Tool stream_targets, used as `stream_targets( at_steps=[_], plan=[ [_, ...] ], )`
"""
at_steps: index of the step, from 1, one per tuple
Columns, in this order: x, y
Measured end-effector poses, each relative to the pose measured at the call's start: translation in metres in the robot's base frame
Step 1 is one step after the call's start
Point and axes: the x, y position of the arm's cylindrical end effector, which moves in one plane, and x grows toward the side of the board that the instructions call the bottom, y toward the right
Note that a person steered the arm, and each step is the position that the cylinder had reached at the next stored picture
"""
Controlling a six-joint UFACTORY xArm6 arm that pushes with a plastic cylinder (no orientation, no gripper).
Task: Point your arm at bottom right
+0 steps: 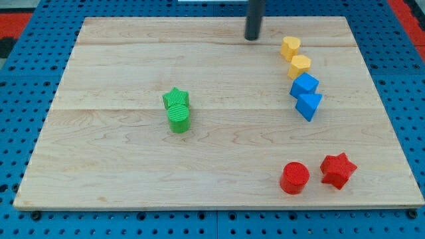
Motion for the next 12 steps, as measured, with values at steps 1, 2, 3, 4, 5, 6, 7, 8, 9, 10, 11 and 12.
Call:
stream_targets(
  at_steps=[1,2,3,4,5,6,7,8,9,10,11,12],
  plan=[
    [-0.023,-0.023],
    [-0.04,-0.025],
    [-0.04,-0.025],
    [-0.042,-0.025],
    [-0.042,0.002],
    [-0.041,0.023],
    [-0.042,0.047],
    [-0.043,0.062],
    [-0.042,0.076],
    [-0.029,0.112],
    [0.029,0.16],
    [0.122,0.188]
  ],
)
